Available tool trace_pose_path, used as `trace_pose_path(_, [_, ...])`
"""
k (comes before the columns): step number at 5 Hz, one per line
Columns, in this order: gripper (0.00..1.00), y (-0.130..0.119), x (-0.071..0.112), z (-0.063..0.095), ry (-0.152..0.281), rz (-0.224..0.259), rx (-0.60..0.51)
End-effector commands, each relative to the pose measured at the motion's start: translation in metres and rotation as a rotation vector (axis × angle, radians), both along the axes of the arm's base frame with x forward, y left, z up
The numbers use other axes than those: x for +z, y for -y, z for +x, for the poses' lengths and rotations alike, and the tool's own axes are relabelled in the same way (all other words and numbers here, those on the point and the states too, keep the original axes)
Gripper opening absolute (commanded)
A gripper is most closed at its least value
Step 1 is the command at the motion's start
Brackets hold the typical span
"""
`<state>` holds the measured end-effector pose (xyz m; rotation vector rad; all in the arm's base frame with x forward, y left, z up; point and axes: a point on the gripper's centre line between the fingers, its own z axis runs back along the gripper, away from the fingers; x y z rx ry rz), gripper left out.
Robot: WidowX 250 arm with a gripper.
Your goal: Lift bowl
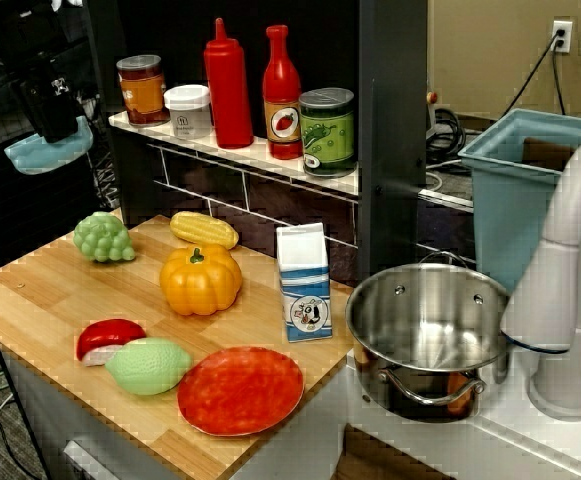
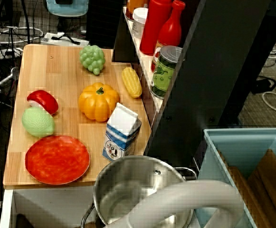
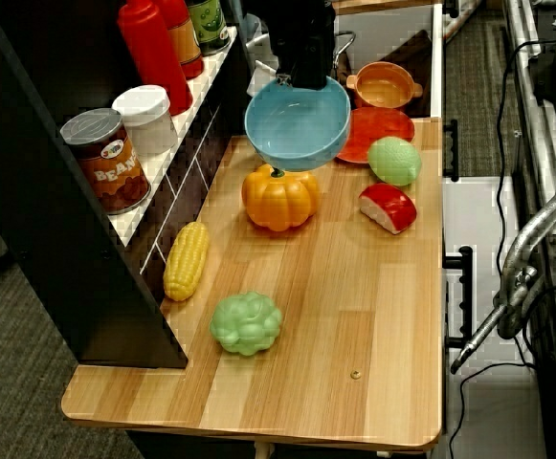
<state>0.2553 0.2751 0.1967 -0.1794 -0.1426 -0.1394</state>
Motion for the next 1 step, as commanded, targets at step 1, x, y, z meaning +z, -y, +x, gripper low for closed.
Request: trace_pose_path(1, [0.00,-0.0038,0.0183,-0.0019,0.040,0.051,0.010])
